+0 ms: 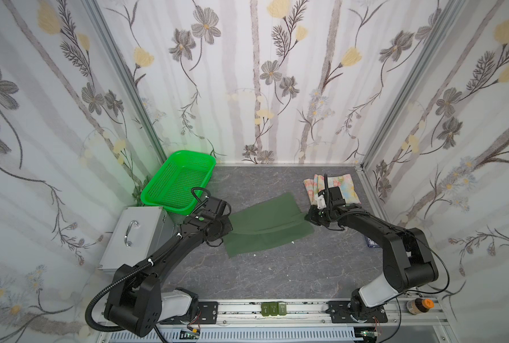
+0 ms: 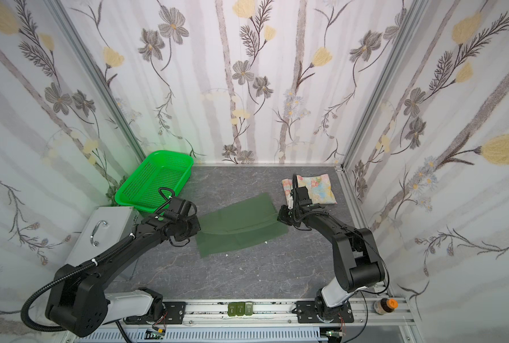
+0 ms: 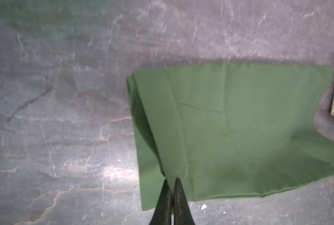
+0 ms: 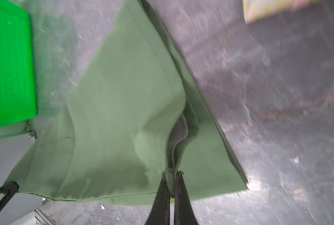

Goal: Fold and stack skirts
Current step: Fold the skirt at the center of the table.

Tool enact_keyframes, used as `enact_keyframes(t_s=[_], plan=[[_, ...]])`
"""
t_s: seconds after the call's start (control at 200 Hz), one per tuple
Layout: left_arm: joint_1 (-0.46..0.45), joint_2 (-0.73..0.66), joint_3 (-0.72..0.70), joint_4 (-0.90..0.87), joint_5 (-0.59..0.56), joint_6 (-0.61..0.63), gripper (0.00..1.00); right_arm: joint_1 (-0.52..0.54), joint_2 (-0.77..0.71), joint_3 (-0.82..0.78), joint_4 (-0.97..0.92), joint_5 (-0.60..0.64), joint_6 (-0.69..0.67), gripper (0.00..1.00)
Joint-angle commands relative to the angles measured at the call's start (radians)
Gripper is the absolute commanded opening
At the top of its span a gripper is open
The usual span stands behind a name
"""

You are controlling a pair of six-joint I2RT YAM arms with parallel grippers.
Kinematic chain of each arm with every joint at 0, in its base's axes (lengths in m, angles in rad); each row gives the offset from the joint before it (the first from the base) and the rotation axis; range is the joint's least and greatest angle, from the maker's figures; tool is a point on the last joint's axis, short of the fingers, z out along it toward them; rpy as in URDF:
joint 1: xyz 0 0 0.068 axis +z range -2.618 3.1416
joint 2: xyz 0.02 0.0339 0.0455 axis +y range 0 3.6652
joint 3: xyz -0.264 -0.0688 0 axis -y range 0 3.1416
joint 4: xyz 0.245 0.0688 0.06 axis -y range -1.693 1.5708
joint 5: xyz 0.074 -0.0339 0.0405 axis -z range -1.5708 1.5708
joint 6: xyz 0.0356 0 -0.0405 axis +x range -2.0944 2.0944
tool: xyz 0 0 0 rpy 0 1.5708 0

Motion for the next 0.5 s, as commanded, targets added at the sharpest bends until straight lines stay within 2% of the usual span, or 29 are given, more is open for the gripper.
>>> enact_keyframes(t_s=[0.0,0.08,0.14,0.22,0.375,0.495], plan=[[0.014,0.101,0.169,0.029,-0.095,0.052,0.0,0.001,0.056,0.216,0.018,-0.013,-0.005,0.0],[0.015,0.131,0.289,0.029,-0.088,0.053,0.0,0.014,0.044,0.386,-0.068,0.012,-0.028,0.0],[0.007,0.098,0.31,0.027,-0.091,0.051,0.0,0.028,-0.018,0.387,-0.095,0.063,-0.048,0.0],[0.006,0.027,0.234,0.027,-0.077,0.026,0.0,0.022,-0.098,0.246,-0.078,0.061,-0.045,0.0],[-0.003,-0.109,-0.013,0.026,-0.049,-0.049,0.0,0.018,-0.211,-0.091,0.014,0.038,0.004,0.0],[-0.004,-0.203,-0.109,0.026,-0.062,-0.098,0.0,0.008,-0.257,-0.202,0.007,0.059,0.009,0.0]])
